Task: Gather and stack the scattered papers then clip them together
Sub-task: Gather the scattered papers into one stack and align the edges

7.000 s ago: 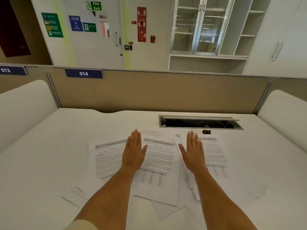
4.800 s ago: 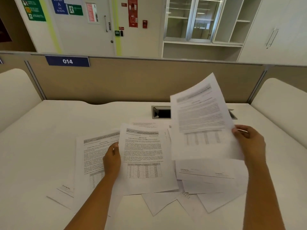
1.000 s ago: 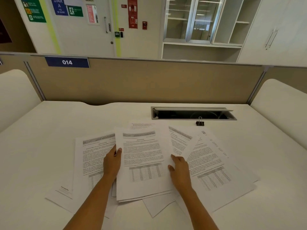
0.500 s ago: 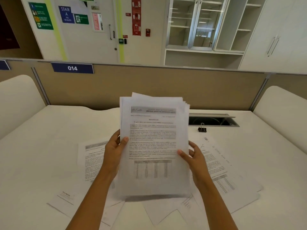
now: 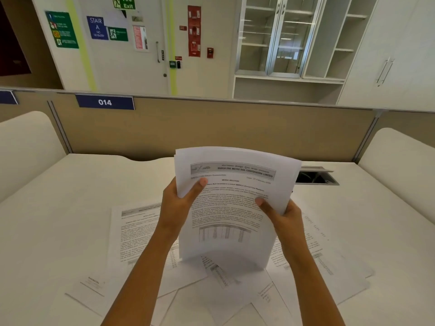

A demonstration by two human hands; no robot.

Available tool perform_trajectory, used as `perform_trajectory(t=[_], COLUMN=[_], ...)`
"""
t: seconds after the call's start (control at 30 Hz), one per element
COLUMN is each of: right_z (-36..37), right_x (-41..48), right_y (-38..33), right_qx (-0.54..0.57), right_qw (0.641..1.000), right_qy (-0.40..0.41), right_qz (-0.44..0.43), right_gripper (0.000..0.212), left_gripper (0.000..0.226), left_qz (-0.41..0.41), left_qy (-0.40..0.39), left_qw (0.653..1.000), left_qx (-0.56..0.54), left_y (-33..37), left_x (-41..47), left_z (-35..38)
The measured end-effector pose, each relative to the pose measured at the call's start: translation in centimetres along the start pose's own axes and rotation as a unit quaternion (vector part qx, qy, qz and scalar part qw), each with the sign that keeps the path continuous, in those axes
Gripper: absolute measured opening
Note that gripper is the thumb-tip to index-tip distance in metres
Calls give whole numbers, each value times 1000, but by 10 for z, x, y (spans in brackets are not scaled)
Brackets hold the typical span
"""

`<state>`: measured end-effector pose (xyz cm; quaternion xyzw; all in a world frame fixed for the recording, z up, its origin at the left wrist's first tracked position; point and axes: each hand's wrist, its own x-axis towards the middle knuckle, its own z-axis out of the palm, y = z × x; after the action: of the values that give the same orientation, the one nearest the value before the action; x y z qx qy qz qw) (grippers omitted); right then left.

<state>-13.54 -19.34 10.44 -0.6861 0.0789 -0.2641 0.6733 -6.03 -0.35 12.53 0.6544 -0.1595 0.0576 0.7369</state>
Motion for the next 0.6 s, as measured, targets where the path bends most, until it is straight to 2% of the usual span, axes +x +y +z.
perform_trajectory(t=[0.07, 0.2, 0.4, 0.6], right_z=[0, 4, 8, 8], right_x=[2, 8, 19, 23], right_y=[-17, -53, -66, -62], right_qx=[22, 64, 58, 58], right_qw=[999, 989, 987, 985], right_qy=[17, 68, 88, 84], right_qz=[-39, -115, -118, -137], right_gripper=[22, 30, 21, 16], left_gripper=[11, 35, 38, 29], left_qz=[17, 64, 66, 94], left_qy=[8, 34, 70, 48], left_qw=[1000, 997, 995, 994], left_qx=[-12, -32, -33, -14], left_y=[14, 39, 46, 42], left_x=[3, 11, 19, 18], left_z=[3, 7, 13, 13])
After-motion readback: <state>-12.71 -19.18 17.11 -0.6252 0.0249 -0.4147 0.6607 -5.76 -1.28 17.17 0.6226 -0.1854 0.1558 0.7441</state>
